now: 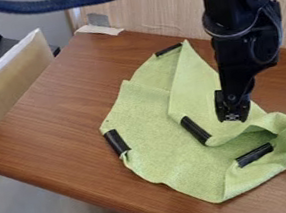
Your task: Unfold the cloth from center to top right
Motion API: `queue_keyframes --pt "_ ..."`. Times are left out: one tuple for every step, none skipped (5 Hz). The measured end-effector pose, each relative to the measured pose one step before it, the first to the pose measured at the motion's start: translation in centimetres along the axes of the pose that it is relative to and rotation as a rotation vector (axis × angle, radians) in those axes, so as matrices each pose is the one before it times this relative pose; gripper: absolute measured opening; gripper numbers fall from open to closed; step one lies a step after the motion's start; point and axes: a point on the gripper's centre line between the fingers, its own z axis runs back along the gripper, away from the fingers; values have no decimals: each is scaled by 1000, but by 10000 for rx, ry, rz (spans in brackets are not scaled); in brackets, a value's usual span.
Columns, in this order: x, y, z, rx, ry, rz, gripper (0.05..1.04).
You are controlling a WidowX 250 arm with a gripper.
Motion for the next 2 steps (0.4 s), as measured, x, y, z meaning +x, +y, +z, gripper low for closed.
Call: queue_keyframes --pt "-160 -333 -734 -222 140 -24 1001" --pt "-855 -148 -1586 -342 135 -299 1001"
